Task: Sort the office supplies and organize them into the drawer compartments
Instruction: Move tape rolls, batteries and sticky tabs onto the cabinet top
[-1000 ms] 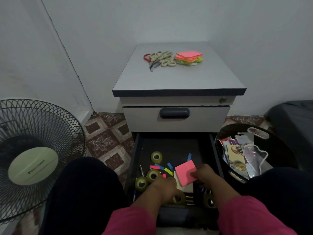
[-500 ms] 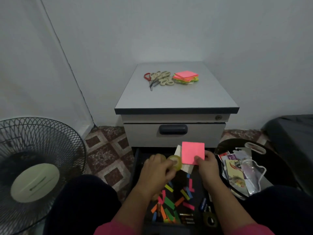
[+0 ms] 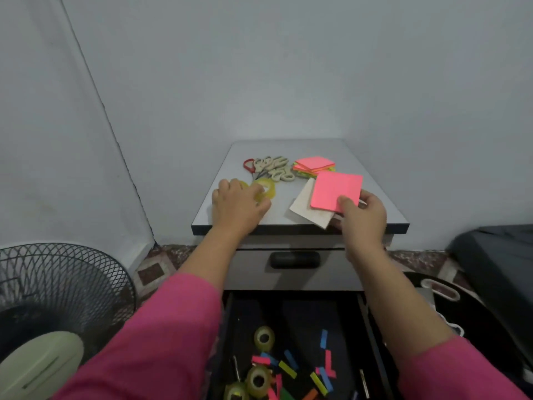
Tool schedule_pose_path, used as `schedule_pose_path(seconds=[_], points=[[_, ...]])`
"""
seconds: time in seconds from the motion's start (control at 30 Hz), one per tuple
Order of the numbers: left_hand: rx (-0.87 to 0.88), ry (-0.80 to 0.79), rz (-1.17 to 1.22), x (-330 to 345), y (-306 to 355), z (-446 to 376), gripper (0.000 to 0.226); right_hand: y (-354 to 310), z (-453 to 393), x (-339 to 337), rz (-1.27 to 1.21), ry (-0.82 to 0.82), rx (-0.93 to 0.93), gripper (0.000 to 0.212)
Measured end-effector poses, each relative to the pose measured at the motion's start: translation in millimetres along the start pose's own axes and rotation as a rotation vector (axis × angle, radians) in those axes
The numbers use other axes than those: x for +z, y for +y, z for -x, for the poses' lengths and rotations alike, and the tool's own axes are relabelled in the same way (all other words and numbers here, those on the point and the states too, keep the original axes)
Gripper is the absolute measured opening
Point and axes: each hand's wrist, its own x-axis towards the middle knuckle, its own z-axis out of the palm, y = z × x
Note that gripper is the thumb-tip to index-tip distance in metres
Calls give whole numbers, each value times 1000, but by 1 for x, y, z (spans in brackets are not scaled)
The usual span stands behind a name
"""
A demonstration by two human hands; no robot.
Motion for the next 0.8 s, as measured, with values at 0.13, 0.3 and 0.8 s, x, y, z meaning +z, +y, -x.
schedule_pose_path(seconds=[0.13,0.3,0.8], points=[[-9,-42,21,18,-9,-21,37,-10,-48,25,-38,12,32,31],[-5,-1,49,24,-14,-19,36,-23,-97,57,68,29,0,19],[25,-32,66,29,-18,-23,37,-10,-119,64,639,-80,-177,50]])
